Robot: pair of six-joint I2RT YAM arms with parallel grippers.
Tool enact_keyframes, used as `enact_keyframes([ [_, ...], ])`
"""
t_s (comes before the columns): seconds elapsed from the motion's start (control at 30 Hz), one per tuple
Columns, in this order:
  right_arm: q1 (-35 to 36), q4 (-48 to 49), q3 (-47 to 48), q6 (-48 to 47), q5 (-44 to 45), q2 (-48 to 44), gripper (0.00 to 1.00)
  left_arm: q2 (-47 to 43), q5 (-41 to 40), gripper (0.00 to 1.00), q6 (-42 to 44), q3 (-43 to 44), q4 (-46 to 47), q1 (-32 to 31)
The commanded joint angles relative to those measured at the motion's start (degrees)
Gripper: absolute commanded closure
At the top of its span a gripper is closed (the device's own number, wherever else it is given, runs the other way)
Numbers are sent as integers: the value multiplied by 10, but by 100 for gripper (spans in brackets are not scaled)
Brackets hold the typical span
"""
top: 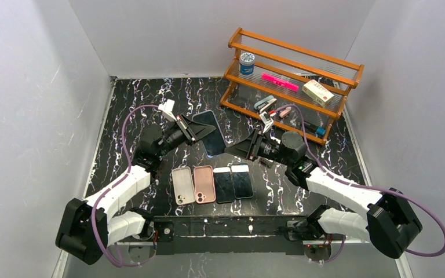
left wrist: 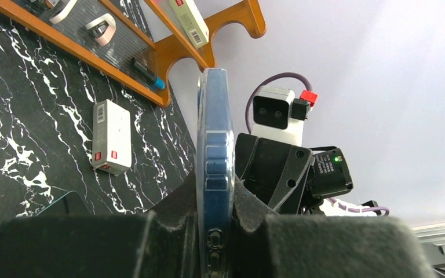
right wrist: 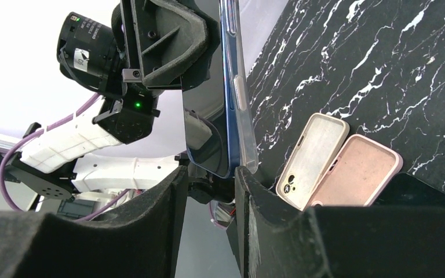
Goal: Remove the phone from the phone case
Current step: Remove the phone case from the phone.
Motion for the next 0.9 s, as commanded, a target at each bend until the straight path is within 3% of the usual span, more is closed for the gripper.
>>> enact_keyframes([
  [0.0,7,75,21,9,-17,20,57,-16,17,100,-57,19,82,-41],
  [0.53,7,118,40,-10,-23,73,56,-6,32,100,-101,25,144,-98],
  [0.87,6,154,75,0,-37,108,57,9,70,100,-72,21,146,-124],
])
